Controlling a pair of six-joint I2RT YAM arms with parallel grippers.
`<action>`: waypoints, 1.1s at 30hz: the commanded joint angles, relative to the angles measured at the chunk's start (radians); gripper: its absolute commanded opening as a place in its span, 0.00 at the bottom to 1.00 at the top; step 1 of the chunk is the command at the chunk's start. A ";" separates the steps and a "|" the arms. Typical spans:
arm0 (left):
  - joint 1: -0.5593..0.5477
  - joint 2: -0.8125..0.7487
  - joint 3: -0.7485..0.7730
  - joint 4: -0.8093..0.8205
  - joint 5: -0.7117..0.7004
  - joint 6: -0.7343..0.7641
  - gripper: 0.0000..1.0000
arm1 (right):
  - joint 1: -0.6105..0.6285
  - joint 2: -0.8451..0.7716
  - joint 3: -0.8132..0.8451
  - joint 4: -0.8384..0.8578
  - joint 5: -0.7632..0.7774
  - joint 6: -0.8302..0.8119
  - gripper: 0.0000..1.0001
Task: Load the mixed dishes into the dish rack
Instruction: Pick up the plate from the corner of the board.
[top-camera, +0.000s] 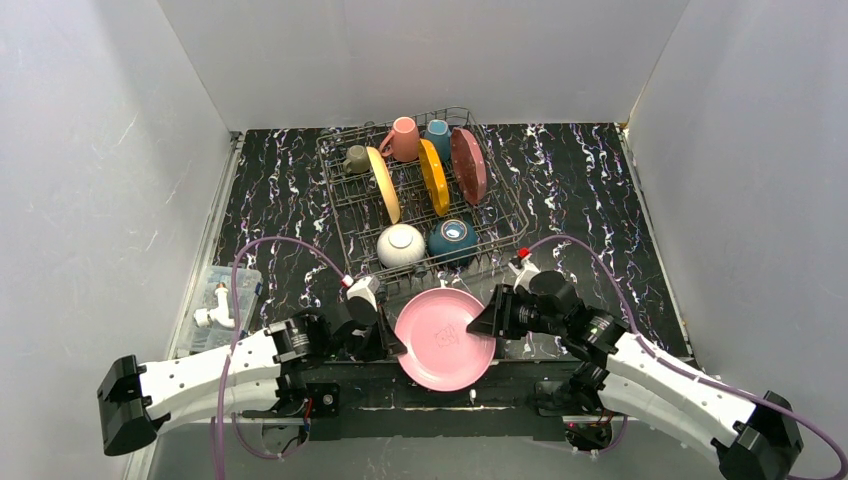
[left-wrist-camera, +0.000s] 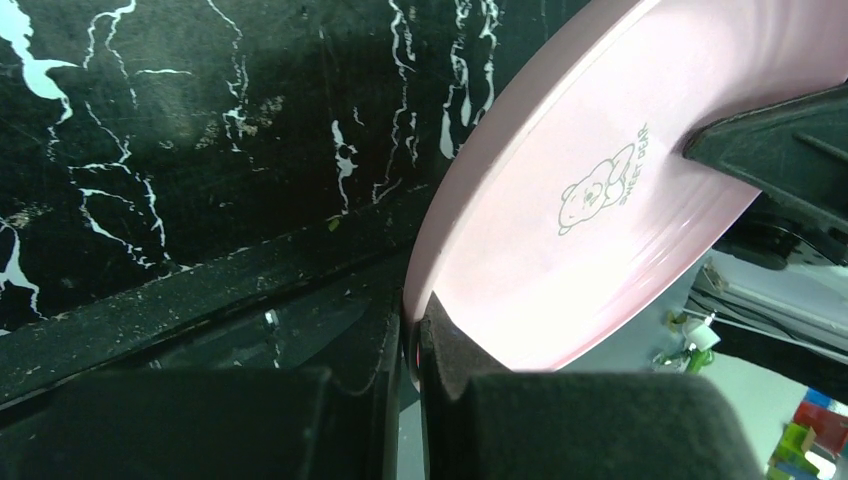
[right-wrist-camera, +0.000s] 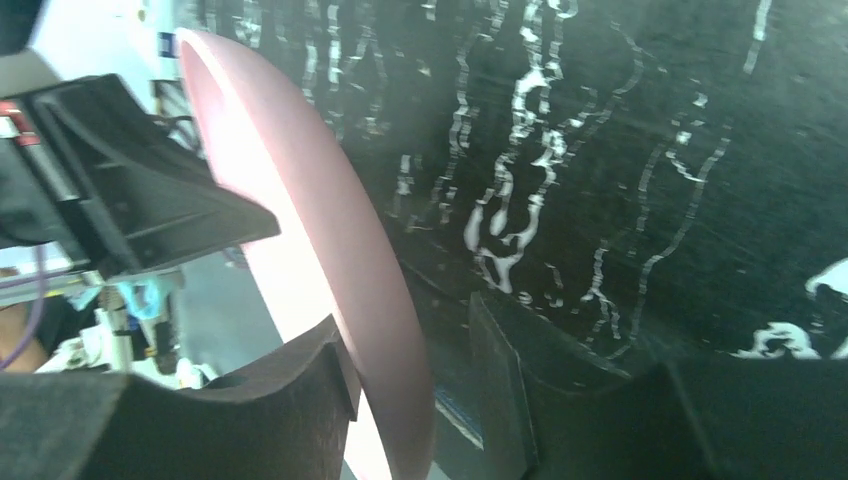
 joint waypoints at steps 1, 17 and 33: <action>0.002 -0.055 0.015 -0.010 0.034 0.018 0.00 | 0.001 -0.071 -0.005 0.125 -0.067 0.053 0.48; 0.034 -0.037 0.257 -0.320 -0.066 0.182 0.72 | 0.002 -0.117 0.165 0.020 -0.009 -0.016 0.01; 0.467 0.088 0.506 -0.517 -0.101 0.572 0.98 | 0.001 0.056 0.529 -0.320 0.262 -0.293 0.01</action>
